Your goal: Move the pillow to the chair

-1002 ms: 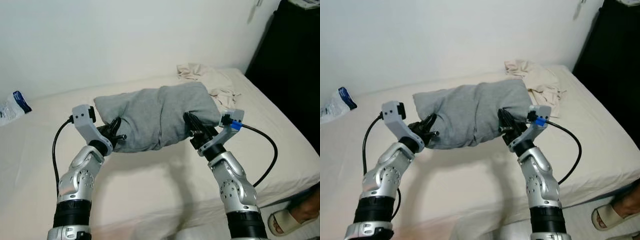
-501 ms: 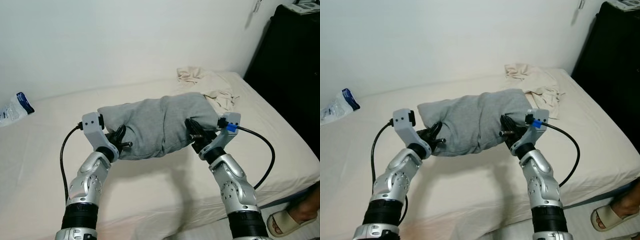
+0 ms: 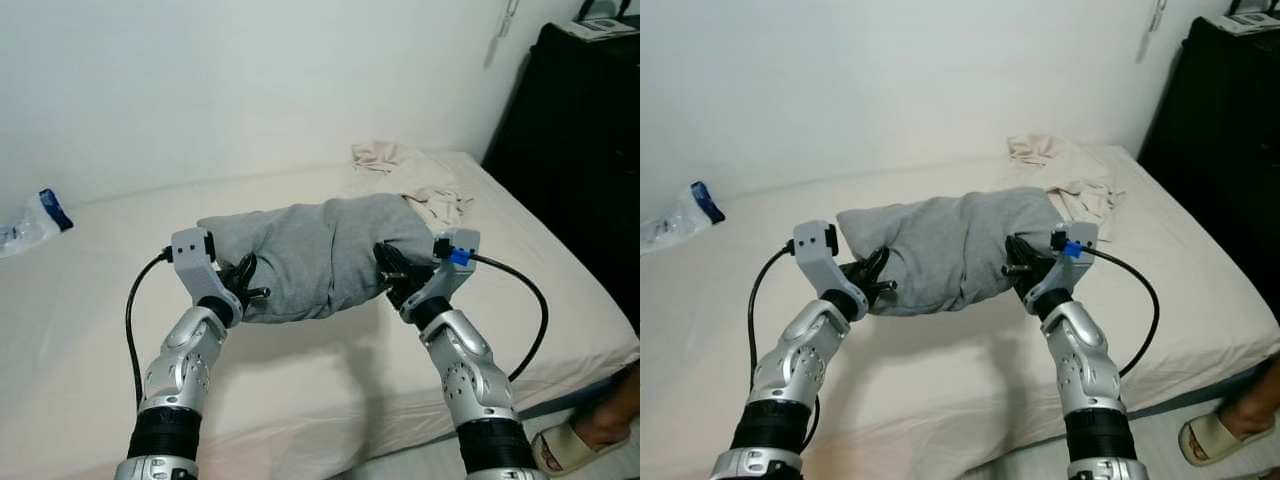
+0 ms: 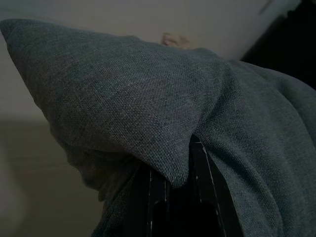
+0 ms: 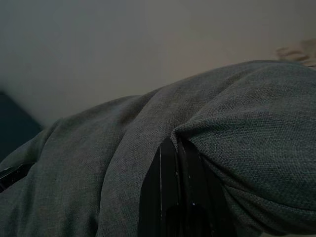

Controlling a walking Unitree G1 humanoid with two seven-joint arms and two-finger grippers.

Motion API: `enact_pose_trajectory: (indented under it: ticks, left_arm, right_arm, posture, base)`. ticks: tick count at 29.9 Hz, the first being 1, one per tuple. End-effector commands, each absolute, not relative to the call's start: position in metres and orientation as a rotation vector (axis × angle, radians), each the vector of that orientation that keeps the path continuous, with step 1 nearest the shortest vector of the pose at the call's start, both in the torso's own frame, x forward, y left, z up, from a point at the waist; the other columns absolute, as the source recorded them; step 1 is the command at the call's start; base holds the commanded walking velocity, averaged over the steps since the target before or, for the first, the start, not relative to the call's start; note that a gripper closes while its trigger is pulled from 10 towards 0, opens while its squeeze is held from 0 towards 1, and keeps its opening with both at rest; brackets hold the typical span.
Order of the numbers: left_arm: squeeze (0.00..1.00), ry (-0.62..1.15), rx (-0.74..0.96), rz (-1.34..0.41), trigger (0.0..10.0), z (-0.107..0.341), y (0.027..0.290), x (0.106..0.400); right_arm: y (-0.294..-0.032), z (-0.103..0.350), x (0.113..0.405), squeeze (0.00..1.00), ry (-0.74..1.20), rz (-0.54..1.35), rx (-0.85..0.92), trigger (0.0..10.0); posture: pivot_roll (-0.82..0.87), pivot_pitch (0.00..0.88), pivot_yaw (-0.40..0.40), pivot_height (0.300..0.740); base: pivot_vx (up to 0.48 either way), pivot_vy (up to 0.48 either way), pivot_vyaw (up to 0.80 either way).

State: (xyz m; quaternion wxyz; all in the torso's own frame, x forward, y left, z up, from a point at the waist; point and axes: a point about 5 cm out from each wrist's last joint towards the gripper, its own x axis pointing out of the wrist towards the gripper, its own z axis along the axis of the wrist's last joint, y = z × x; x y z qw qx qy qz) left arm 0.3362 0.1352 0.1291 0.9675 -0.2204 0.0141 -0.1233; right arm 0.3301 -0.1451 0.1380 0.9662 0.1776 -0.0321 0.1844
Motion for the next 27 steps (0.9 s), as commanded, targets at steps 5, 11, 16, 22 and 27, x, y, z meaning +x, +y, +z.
enact_pose_trajectory:
  ticks: [5, 11, 16, 22, 27]
  left_arm:
    - [0.0, 0.011, -0.433, -0.31, 10.0, 0.1311, 0.1177, 0.3355]
    - [0.0, 0.007, -0.428, -0.319, 10.0, 0.1324, 0.1143, 0.337]
    - [0.0, 0.006, -0.421, -0.33, 10.0, 0.1326, 0.1121, 0.3375]
    - [0.0, 0.007, -0.415, -0.333, 10.0, 0.1324, 0.1108, 0.337]
    - [0.0, 0.007, -0.413, -0.333, 10.0, 0.1321, 0.1104, 0.3366]
  right_arm:
    - [-0.1261, 0.1415, 0.3315, 0.0, -0.072, 0.476, 0.343, 10.0]
    - [-0.128, 0.1432, 0.3326, 0.0, -0.081, 0.472, 0.344, 10.0]
    - [-0.1271, 0.1422, 0.3318, 0.0, -0.083, 0.471, 0.347, 10.0]
    - [-0.1254, 0.1408, 0.331, 0.0, -0.08, 0.475, 0.349, 10.0]
    - [-0.1246, 0.1404, 0.3309, 0.0, -0.078, 0.478, 0.348, 10.0]
  posture:
    - [-0.06, 0.07, 0.025, 0.74]
    - [-0.07, 0.067, 0.032, 0.74]
    - [-0.07, 0.069, 0.038, 0.74]
    - [-0.06, 0.074, 0.038, 0.74]
    - [-0.06, 0.076, 0.038, 0.74]
  base:
    - [0.0, 0.0, 0.78]
    - [0.0, 0.0, 0.77]
    - [0.0, 0.0, 0.77]
    - [0.0, 0.0, 0.77]
    - [0.0, 0.0, 0.77]
